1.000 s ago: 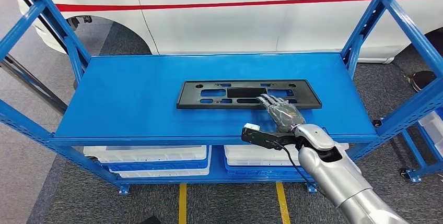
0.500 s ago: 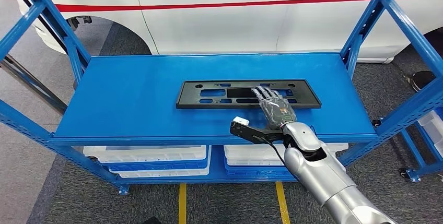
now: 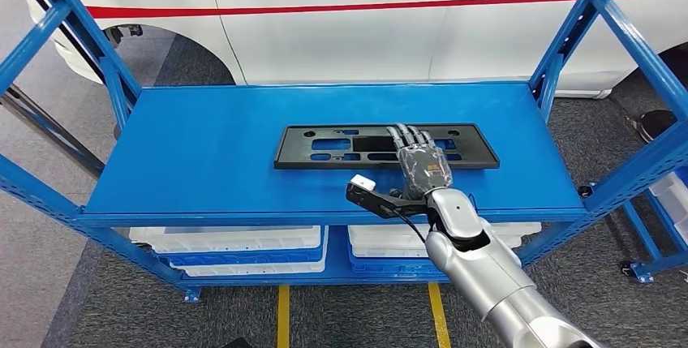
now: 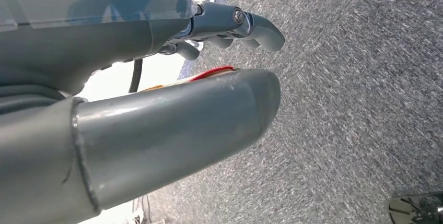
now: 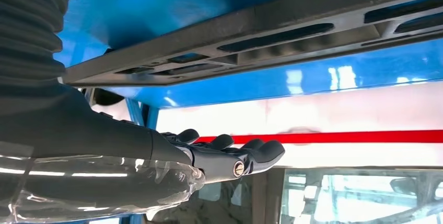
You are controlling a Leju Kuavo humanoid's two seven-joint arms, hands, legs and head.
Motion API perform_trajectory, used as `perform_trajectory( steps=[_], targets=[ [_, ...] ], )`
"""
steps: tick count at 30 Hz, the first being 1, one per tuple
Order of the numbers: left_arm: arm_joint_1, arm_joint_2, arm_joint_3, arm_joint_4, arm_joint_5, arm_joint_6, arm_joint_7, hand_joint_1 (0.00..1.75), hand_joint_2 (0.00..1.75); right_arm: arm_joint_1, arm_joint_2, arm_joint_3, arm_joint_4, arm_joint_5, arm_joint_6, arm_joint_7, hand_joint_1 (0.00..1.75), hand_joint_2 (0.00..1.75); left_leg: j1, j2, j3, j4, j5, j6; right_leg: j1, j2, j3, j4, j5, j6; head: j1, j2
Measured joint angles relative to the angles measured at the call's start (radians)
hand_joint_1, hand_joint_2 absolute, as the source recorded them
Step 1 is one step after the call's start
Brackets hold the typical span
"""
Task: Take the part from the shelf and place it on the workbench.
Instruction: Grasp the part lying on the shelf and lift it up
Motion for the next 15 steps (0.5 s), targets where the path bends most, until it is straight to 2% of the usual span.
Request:
perform_trajectory(
  steps=[9, 15],
  targets=[
    [-0.002, 0.0, -0.005, 0.0, -0.015, -0.009, -0.003, 0.0, 0.0, -0.001, 0.011, 0.0, 0.082, 0.055, -0.024, 0.062, 0.0, 1.75, 0.0, 0.0, 0.0, 0.0, 0.0, 0.0, 0.0, 0.0, 0.0, 0.0, 0.0, 0.0, 0.0, 0.0],
    [-0.003, 0.0, -0.006, 0.0, -0.017, -0.009, -0.006, 0.0, 0.0, -0.001, 0.011, 0.0, 0.13, 0.061, -0.027, 0.072, 0.0, 1.75, 0.0, 0.0, 0.0, 0.0, 0.0, 0.0, 0.0, 0.0, 0.0, 0.0, 0.0, 0.0, 0.0, 0.0]
  ],
)
